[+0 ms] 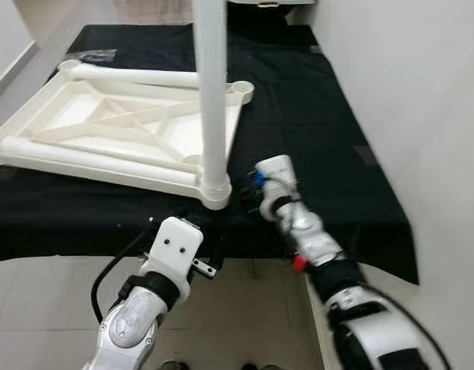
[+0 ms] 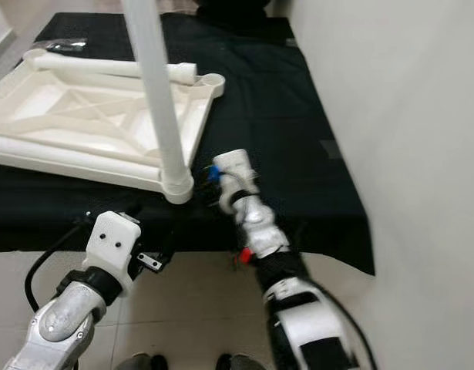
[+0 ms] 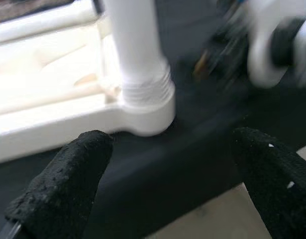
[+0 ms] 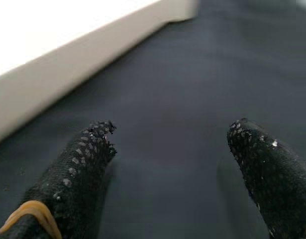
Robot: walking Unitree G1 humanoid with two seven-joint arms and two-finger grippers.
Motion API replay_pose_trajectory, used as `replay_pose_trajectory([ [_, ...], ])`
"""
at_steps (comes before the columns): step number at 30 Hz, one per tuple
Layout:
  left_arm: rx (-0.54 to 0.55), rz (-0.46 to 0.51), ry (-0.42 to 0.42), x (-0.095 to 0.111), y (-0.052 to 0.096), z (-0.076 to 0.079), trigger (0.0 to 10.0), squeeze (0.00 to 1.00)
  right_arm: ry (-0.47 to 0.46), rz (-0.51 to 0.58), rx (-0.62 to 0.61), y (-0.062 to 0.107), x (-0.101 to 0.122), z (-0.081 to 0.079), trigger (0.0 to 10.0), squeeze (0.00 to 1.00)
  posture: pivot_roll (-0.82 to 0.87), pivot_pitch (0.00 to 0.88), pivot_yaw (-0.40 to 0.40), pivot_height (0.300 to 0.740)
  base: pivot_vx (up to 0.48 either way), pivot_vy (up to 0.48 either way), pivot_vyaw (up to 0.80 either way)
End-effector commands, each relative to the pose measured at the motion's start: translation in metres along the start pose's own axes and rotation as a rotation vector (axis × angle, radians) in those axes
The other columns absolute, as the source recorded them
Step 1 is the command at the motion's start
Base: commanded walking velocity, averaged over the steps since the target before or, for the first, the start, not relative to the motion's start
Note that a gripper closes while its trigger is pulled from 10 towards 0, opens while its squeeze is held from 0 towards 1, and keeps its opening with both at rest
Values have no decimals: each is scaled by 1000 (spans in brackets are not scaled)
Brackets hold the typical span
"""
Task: Building children table
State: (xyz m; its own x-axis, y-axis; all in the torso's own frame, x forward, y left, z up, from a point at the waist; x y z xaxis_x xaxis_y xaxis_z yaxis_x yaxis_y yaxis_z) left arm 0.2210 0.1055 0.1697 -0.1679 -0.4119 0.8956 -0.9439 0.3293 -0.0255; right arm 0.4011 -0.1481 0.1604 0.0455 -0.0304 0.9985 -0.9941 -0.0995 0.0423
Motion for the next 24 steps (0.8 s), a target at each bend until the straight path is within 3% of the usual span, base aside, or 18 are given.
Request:
replay_pose_trajectory([
  [1, -34, -14, -16, -6, 2, 7, 10000, 0, -18, -10, -34, 3, -4, 21, 10000, 0, 148, 131, -92, 740, 0, 0, 0],
  [3, -49, -34, -16, -13, 5, 12, 10000, 0, -12, -10, -12, 7, 1, 39, 10000, 0, 146, 113, -88, 740, 0, 0, 0],
  [7, -71, -54, -9, -18, 8, 17, 10000, 0, -70, -11, 79, 12, 5, 49, 10000, 0, 146, 96, -86, 740, 0, 0, 0],
  [9, -91, -69, 5, -22, 10, 20, 10000, 0, -126, 1, 192, 16, 12, 50, 10000, 0, 146, 83, -77, 740, 0, 0, 0],
  [10, -104, -74, 8, -24, 12, 22, 10000, 0, -152, 7, 273, 19, 17, 48, 10000, 0, 145, 72, -73, 740, 0, 0, 0],
  [11, -104, -74, 8, -24, 12, 22, 10000, 0, -152, 7, 273, 19, 17, 48, 10000, 0, 145, 72, -73, 740, 0, 0, 0],
  [12, -118, -84, 11, -28, 15, 25, 10000, 0, -189, 23, 423, 25, 26, 43, 10000, 0, 147, 60, -74, 740, 0, 0, 0],
  [13, -121, -88, 11, -29, 17, 26, 10000, 0, -202, 31, 491, 28, 30, 40, 10000, 0, 147, 60, -74, 740, 0, 0, 0],
  [15, -122, -90, 12, -30, 18, 26, 10000, 0, -208, 35, 528, 30, 32, 38, 10000, 0, 147, 60, -74, 740, 0, 0, 0],
  [16, -123, -95, 14, -32, 19, 27, 10000, 0, -220, 43, 627, 36, 36, 32, 10000, 0, 148, 44, -74, 740, 0, 0, 0],
  [17, -123, -95, 14, -32, 19, 27, 10000, 0, -220, 43, 627, 36, 36, 32, 10000, 0, 148, 44, -74, 740, 0, 0, 0],
  [19, -120, -103, 19, -35, 19, 28, 10000, 0, -204, 39, 812, 50, 41, 20, 10000, 0, 150, 30, -77, 740, 0, 0, 0],
  [20, -120, -103, 19, -35, 19, 28, 10000, 0, -204, 39, 812, 50, 41, 20, 10000, 0, 150, 30, -77, 740, 0, 0, 0],
  [23, -114, -101, 20, -38, 15, 28, 10000, 0, -138, -26, 999, 67, 34, 12, 10000, 0, 144, 17, -81, 740, 0, 0, 0],
  [24, -114, -101, 20, -38, 15, 28, 10000, 0, -138, -26, 999, 67, 34, 12, 10000, 0, 144, 17, -81, 740, 0, 0, 0],
])
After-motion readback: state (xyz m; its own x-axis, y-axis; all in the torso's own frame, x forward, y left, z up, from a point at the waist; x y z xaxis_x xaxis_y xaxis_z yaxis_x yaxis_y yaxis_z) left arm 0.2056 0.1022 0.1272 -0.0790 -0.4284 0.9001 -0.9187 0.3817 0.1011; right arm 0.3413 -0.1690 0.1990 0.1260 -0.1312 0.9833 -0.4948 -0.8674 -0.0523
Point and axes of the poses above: a point about 5 cm out from each wrist's last joint towards the gripper, its own y axis pointing back from the gripper into the wrist, its own x axis along the axis of the wrist's last joint, z = x × y, the point moved 1 cm from there along -y, pointing out of the wrist towards the gripper, and after that the axes turned 13 degrees about -y, right-handed, at the moved point
